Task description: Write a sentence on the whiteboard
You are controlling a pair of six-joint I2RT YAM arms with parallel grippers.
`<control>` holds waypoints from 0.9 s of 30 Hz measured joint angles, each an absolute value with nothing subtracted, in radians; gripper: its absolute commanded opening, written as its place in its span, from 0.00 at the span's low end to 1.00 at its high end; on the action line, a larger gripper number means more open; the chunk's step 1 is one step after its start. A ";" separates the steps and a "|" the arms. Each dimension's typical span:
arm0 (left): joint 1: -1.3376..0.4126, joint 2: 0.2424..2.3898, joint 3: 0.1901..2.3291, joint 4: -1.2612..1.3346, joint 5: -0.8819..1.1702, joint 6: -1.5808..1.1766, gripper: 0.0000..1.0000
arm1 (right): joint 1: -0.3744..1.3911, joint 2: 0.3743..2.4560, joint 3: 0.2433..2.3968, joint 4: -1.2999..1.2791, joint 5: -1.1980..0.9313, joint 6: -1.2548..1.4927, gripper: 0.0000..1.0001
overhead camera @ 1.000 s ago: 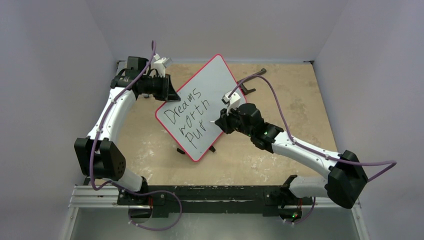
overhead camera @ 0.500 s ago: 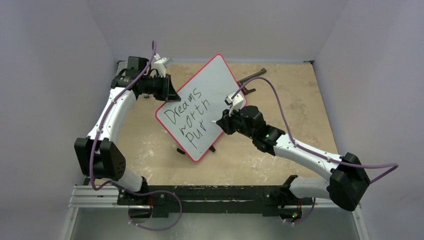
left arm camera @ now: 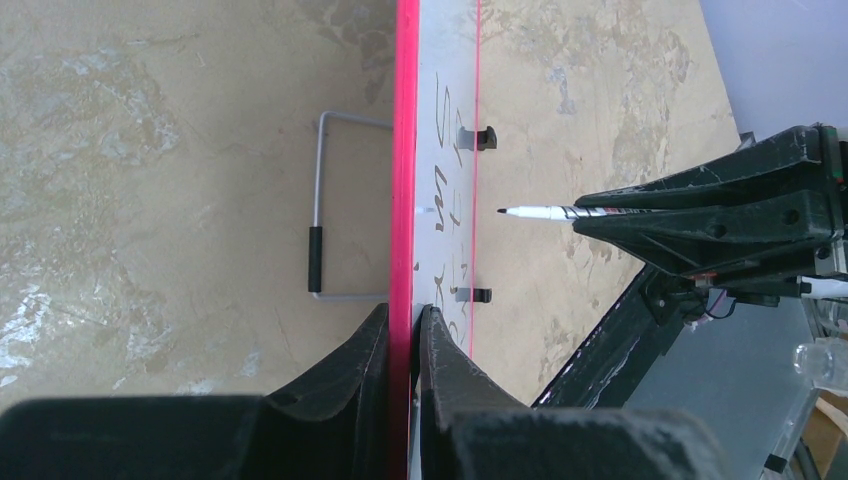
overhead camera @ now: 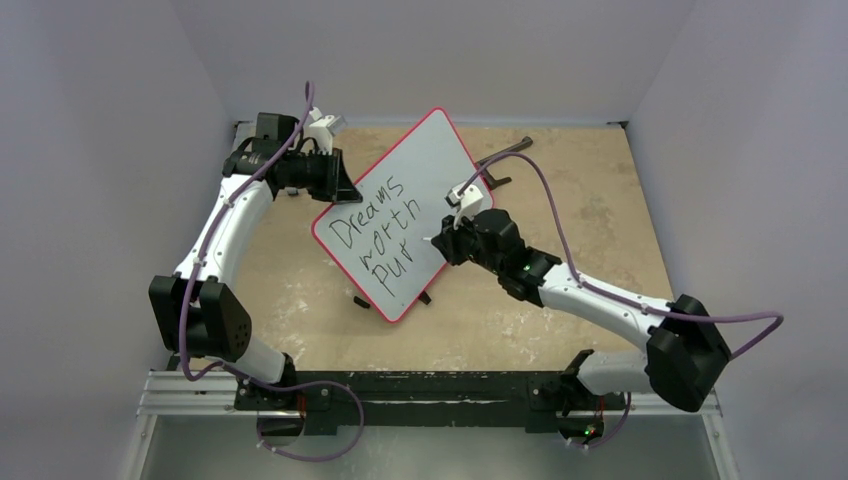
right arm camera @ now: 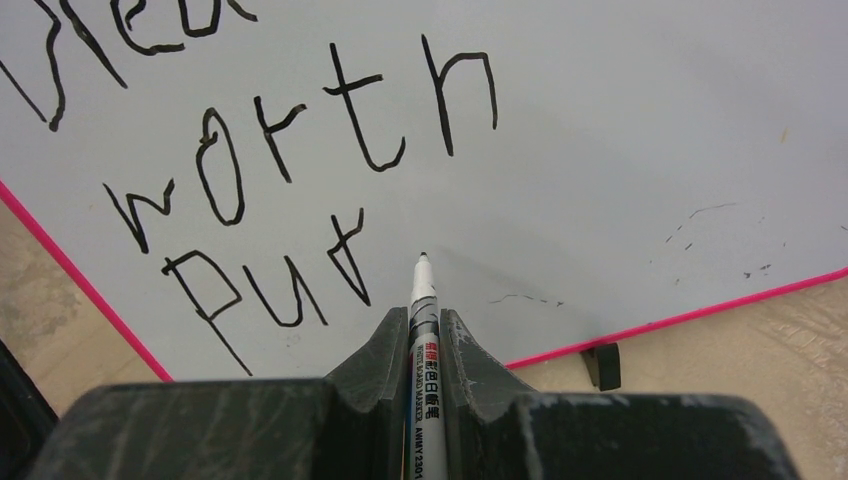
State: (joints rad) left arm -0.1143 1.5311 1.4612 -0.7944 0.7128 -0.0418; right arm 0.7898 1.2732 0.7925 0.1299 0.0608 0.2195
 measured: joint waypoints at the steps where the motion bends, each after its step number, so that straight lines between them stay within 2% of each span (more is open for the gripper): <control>1: -0.115 1.531 1.461 -0.794 0.713 -0.042 0.00 | 0.789 1.281 0.795 0.130 0.062 0.219 0.00; 27: -0.119 1.528 1.461 -0.794 0.706 -0.042 0.00 | 0.777 1.406 0.882 0.168 0.043 0.223 0.00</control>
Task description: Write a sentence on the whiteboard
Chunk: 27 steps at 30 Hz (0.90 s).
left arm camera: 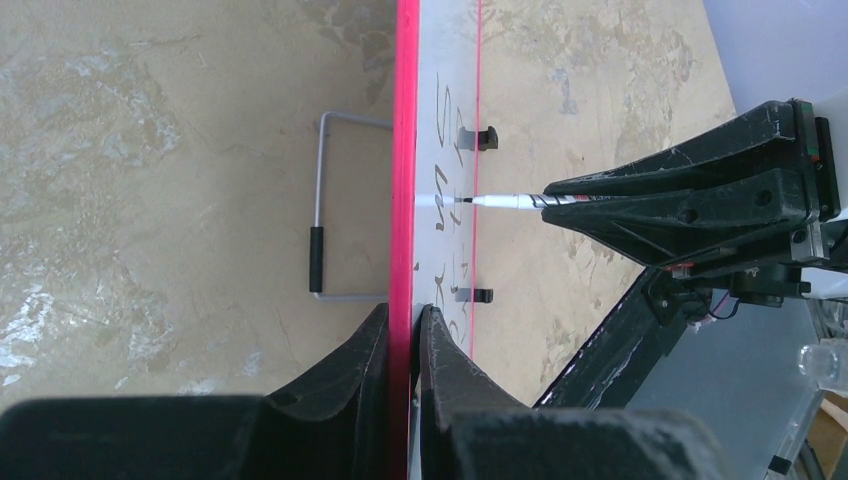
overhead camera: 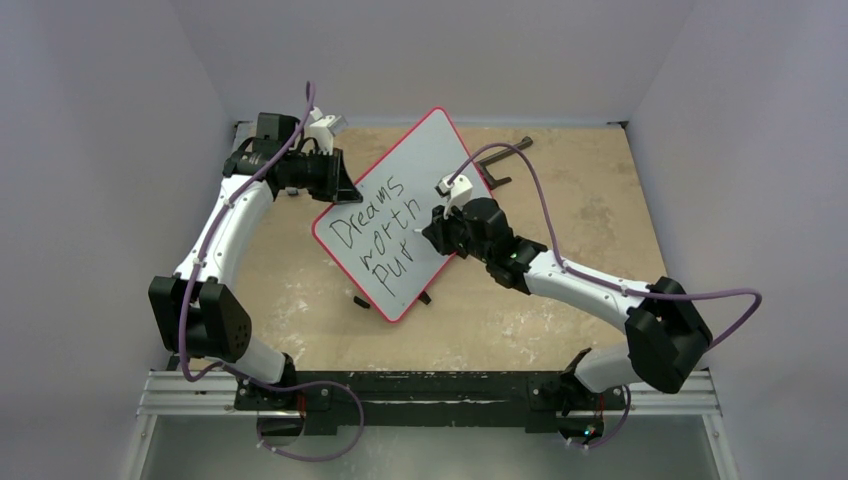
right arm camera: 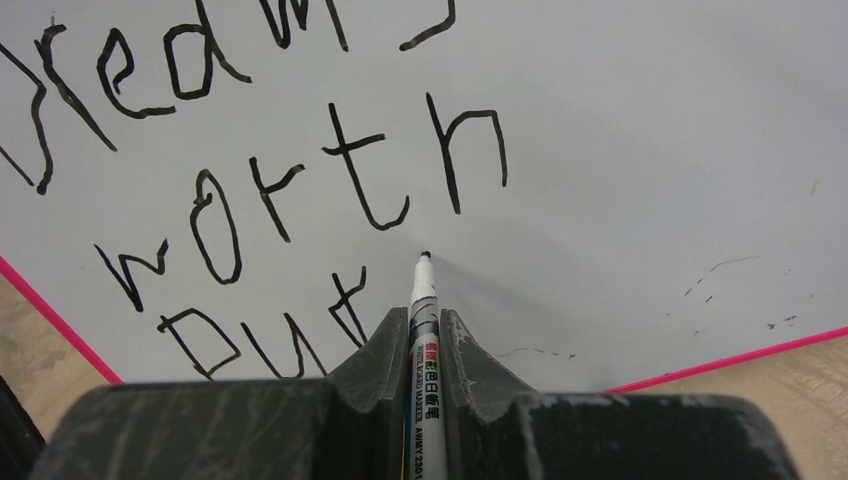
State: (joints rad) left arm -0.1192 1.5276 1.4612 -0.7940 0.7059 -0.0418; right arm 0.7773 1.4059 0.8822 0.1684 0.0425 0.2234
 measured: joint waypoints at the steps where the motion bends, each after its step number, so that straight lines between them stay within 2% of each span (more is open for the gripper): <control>1: -0.119 1.527 1.461 -0.794 0.706 -0.042 0.00 | 0.777 1.406 0.882 0.169 0.038 0.223 0.00; 27: -0.120 1.527 1.461 -0.794 0.702 -0.041 0.00 | 0.773 1.393 0.842 0.196 -0.027 0.229 0.00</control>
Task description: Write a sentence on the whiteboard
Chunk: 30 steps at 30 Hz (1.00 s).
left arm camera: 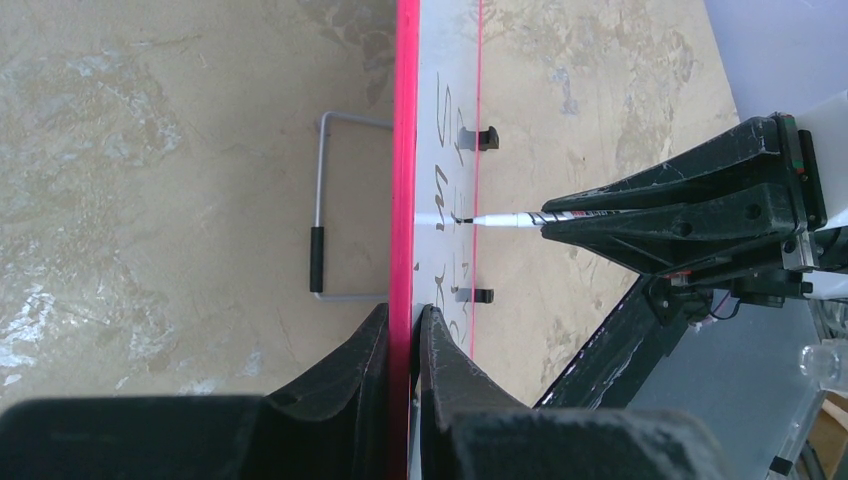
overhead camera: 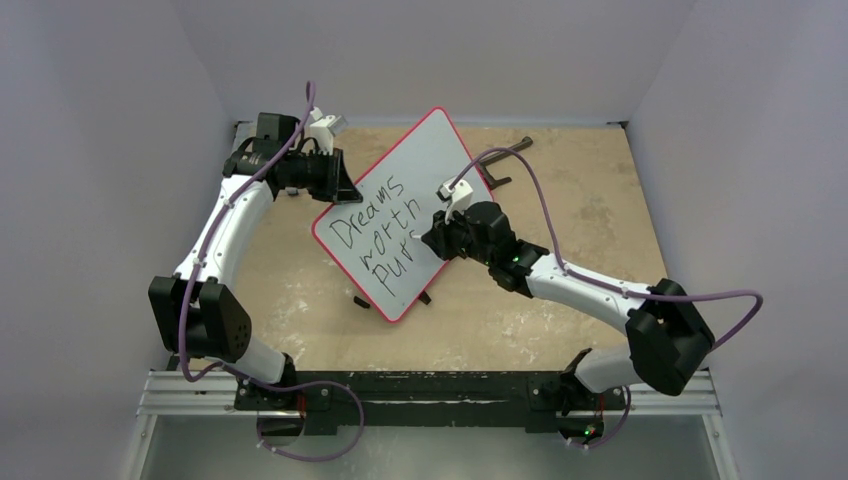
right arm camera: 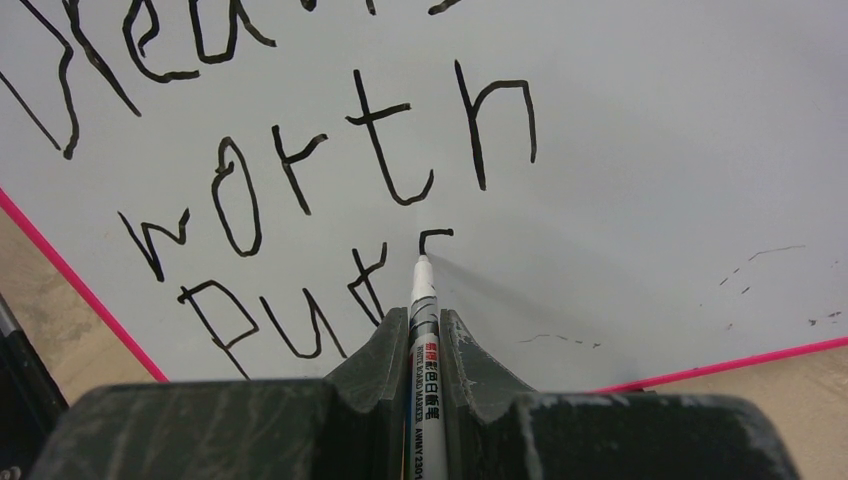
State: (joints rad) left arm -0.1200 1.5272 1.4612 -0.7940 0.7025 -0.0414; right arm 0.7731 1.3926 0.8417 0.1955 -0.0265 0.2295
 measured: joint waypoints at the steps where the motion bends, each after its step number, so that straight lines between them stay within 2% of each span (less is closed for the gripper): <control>1: -0.120 1.527 1.461 -0.794 0.703 -0.041 0.00 | 0.773 1.392 0.842 0.195 -0.025 0.232 0.00; 30: -0.122 1.526 1.461 -0.794 0.703 -0.042 0.00 | 0.771 1.371 0.792 0.136 0.034 0.242 0.00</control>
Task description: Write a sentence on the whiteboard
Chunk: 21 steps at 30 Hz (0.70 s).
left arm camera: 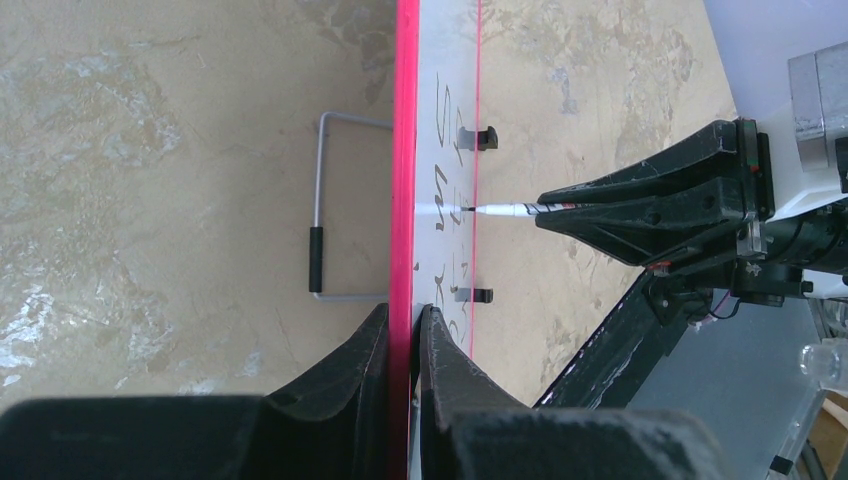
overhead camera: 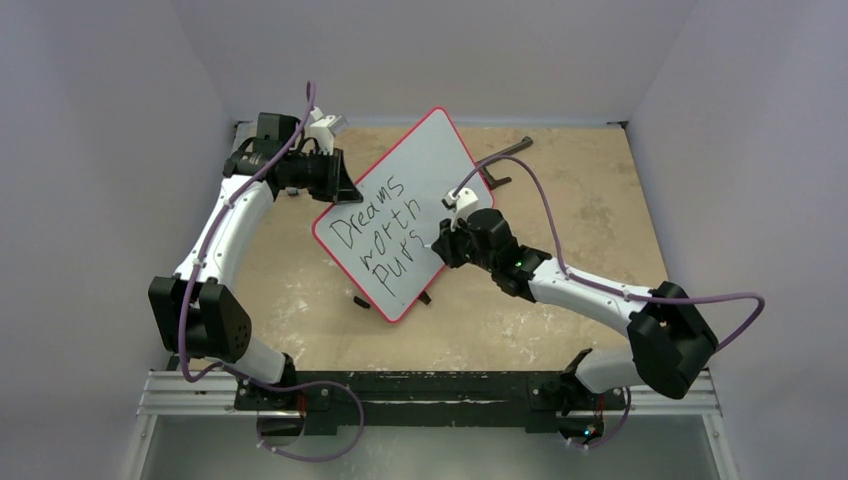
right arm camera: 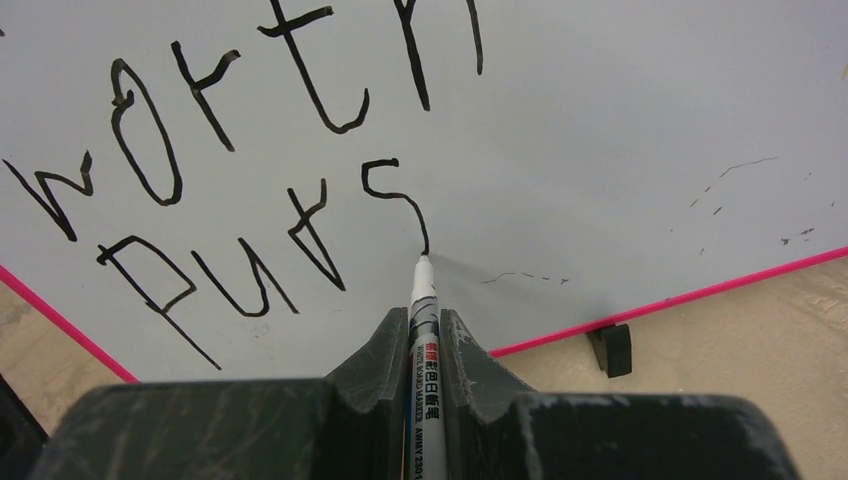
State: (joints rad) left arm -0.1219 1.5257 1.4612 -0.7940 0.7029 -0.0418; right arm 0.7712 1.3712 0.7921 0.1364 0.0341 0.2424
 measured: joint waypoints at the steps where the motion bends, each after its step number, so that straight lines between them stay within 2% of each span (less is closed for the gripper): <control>1: -0.122 1.526 1.461 -0.794 0.703 -0.042 0.00 | 0.771 1.371 0.792 0.136 0.033 0.242 0.00; 21: -0.124 1.525 1.461 -0.794 0.703 -0.042 0.00 | 0.769 1.343 0.849 0.142 -0.097 0.240 0.00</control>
